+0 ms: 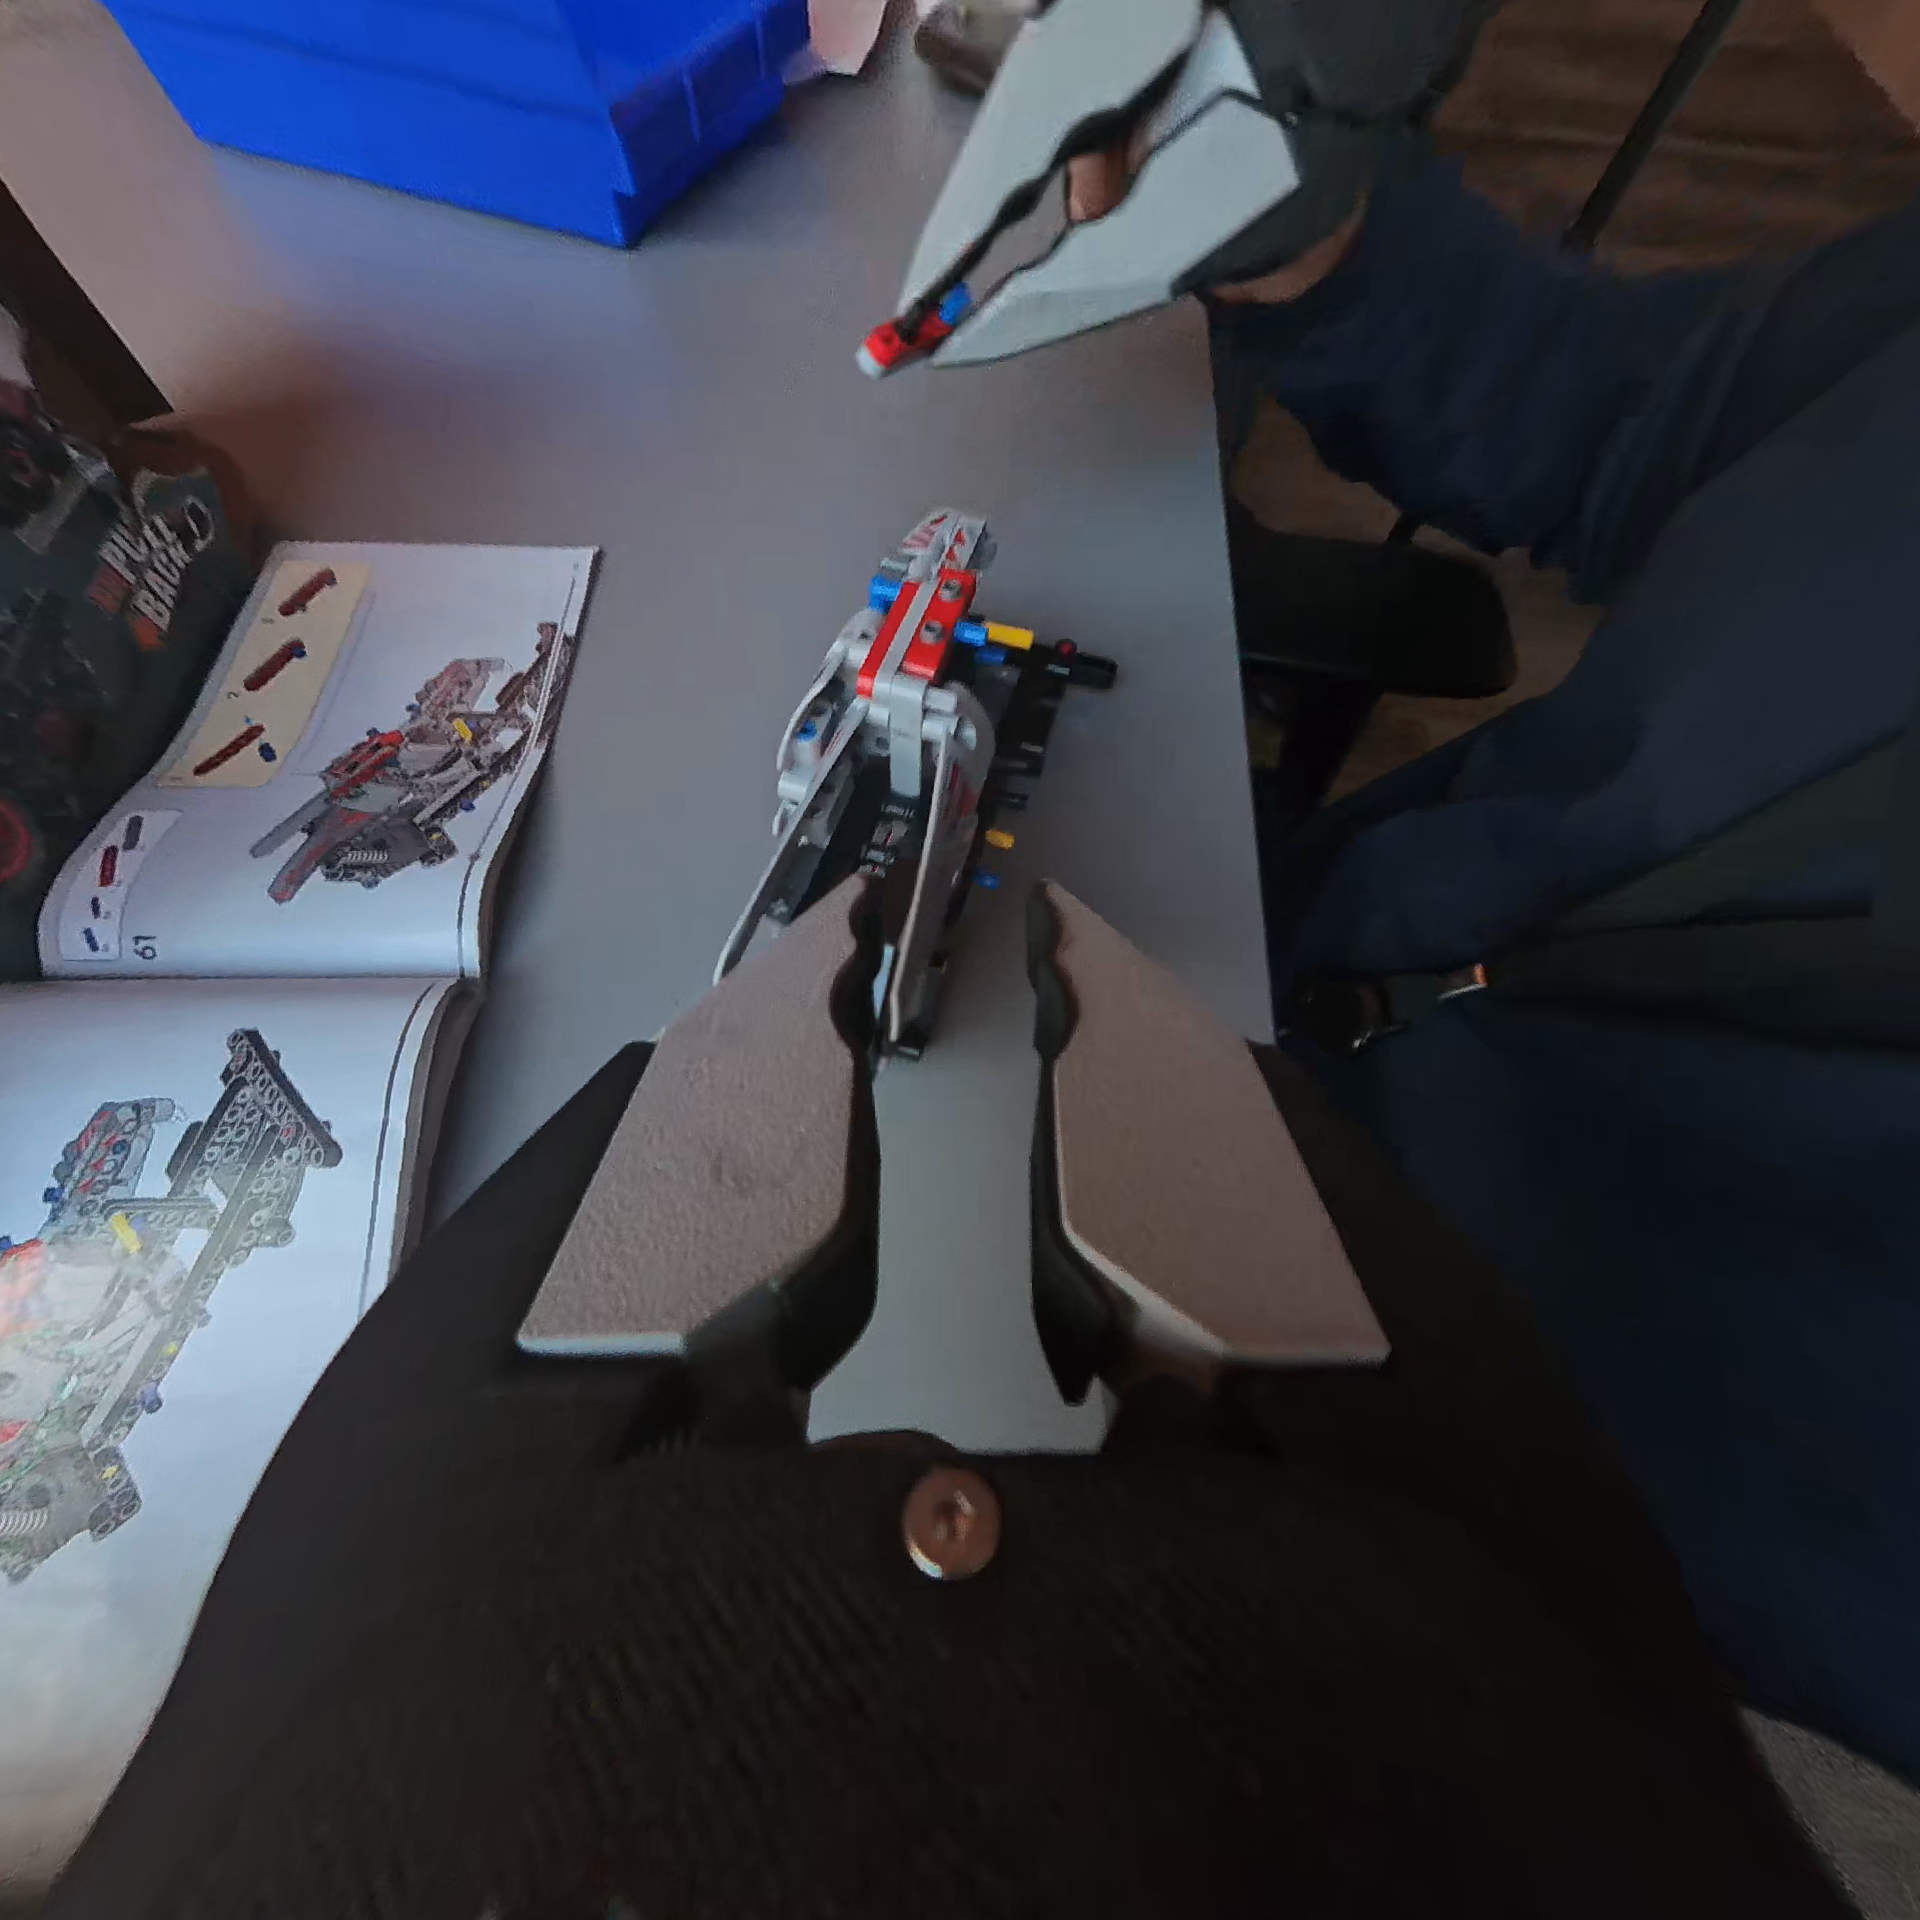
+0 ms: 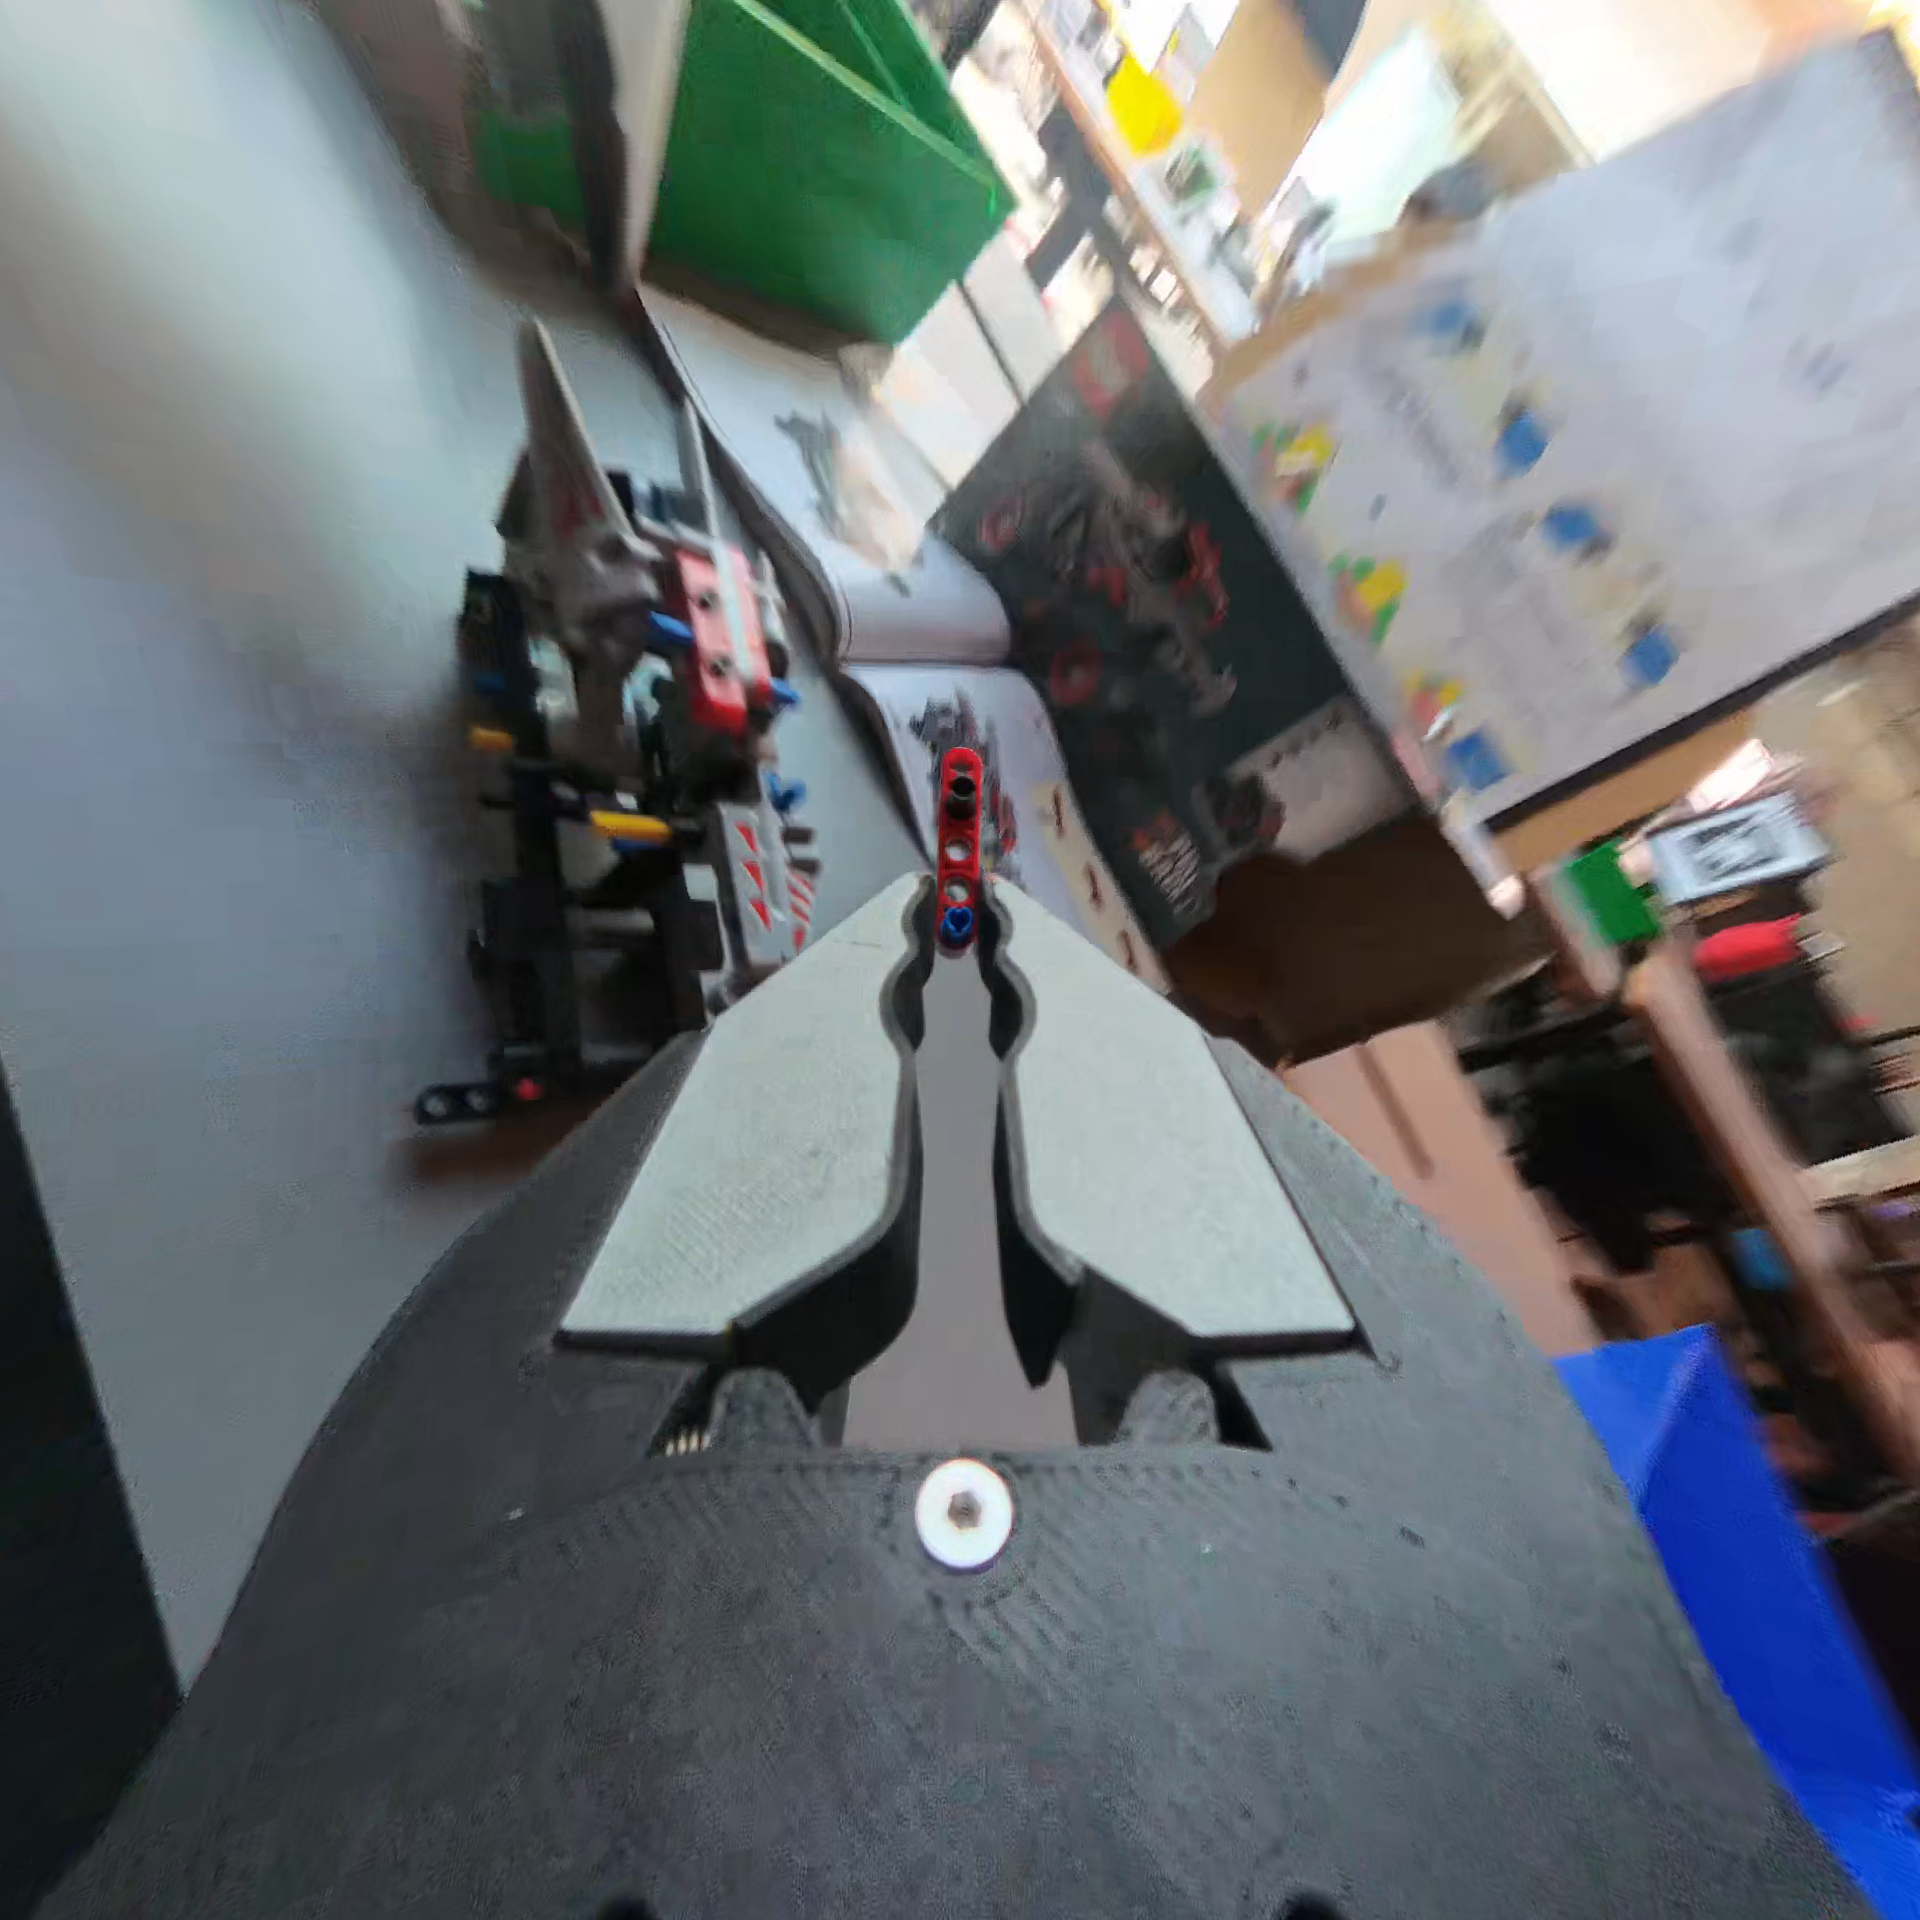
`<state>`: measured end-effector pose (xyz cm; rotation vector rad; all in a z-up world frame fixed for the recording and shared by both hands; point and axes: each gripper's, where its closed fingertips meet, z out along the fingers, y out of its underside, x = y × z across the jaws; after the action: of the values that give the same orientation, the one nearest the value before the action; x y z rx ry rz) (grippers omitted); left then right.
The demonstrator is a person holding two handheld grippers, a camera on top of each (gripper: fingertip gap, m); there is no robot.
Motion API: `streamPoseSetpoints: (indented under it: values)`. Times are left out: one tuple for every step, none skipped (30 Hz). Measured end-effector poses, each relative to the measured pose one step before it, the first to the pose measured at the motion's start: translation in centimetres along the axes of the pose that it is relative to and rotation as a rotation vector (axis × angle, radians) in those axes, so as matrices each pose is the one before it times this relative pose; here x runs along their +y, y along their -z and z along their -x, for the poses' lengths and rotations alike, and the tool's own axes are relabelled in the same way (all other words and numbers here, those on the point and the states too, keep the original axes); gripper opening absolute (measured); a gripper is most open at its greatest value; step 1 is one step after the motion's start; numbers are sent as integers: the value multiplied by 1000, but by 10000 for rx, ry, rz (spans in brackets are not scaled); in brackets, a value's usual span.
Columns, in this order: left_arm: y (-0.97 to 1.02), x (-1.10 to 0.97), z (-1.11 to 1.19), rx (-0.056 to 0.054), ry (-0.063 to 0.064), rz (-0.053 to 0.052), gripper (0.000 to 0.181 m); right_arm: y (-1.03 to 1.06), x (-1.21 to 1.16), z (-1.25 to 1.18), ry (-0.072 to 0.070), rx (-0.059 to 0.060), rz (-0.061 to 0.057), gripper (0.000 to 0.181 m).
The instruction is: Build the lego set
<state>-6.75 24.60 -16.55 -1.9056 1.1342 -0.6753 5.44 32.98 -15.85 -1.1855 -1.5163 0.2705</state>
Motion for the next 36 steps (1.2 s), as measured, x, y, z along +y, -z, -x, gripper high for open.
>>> streamPoseSetpoints:
  values:
    - [-195,-464,-309,-42,-15,-114,22,486,-1604,642,750,413,-253,5]
    - [-335,-366,-193,-97,-8,-57,20,169,-1357,605,739,389,-136,4]
    - [-438,-308,-255,-15,-15,-40,20,-78,-1062,610,714,341,-35,5]
    - [-462,-343,-387,114,-26,-96,19,-264,-723,601,713,302,72,4]
    - [-480,-301,-371,141,-3,-117,20,-339,-420,483,704,338,149,5]
    - [-456,-149,-168,55,38,-61,19,-340,-238,398,655,353,175,5]
    - [-409,-44,-13,-19,60,-18,20,-277,-207,378,556,281,142,5]
    - [-337,31,-73,26,41,4,20,-213,-222,480,436,136,83,5]
    - [-271,28,-63,34,24,-2,20,-170,-266,513,340,24,28,5]
    - [-216,6,58,-26,24,-18,20,-115,-286,408,276,37,-20,5]
    - [-169,15,98,-25,-4,-1,20,-102,-270,266,216,72,-47,5]
    - [-147,69,91,7,-13,20,20,-101,-220,133,130,80,-46,5]
    - [-142,120,206,-28,33,64,20,-85,-186,67,50,59,-40,5]
    - [-132,98,207,-25,39,50,20,-99,-123,84,23,10,-19,4]
    - [-90,38,34,67,9,-3,19,-102,-53,28,46,47,16,5]
    - [-62,23,52,40,7,-25,18,-63,-67,-8,96,109,1,5]
    - [-53,20,12,54,-11,-24,17,-66,-92,57,117,66,-26,4]
    - [-55,40,-84,103,-34,-18,15,-58,-67,123,76,23,-10,5]
    - [-53,17,-124,113,-48,-22,13,-41,-59,102,42,25,-17,5]
    - [-39,-8,-75,74,-50,-33,12,-49,-62,123,40,-7,-37,5]
    - [-31,-25,-82,64,-52,-33,11,-28,-13,92,34,-5,-17,5]
    - [-3,-17,-64,53,-53,-18,11,-8,10,-26,23,46,-23,5]
    - [-13,9,-73,60,-52,3,11,19,-41,-47,6,43,-65,5]
    - [-13,2,-49,53,-34,9,11,39,-75,-19,-26,5,-80,5]
    - [-6,-10,-20,34,-20,5,11,29,-59,-22,-38,6,-64,5]
    - [5,-27,-13,34,-6,-5,12,15,-41,-32,-12,13,-52,5]
    - [22,-44,-37,45,-11,-20,13,27,-31,-36,14,24,-55,5]
    - [47,-63,-63,60,-21,-31,13,31,-54,-37,10,32,-84,5]
    - [47,-52,-22,39,-25,-41,13,34,-38,-26,-31,12,-97,4]
    - [7,-32,17,19,-8,-20,13,8,1,2,-73,-28,-88,4]
    - [-12,12,70,2,-16,23,13,8,22,-35,-79,-24,-94,4]
    - [73,-2,200,-86,-47,31,15,52,15,-137,-55,35,-115,5]
    - [197,-49,257,-131,-84,6,15,84,58,-234,-31,73,-107,5]
    - [325,-121,229,-90,-67,-55,16,125,156,-364,-47,117,-61,5]
    - [430,-141,226,-65,6,-81,16,183,220,-445,-106,143,-60,5]
    - [466,-1,267,-63,68,-35,17,185,209,-340,-195,65,-93,5]
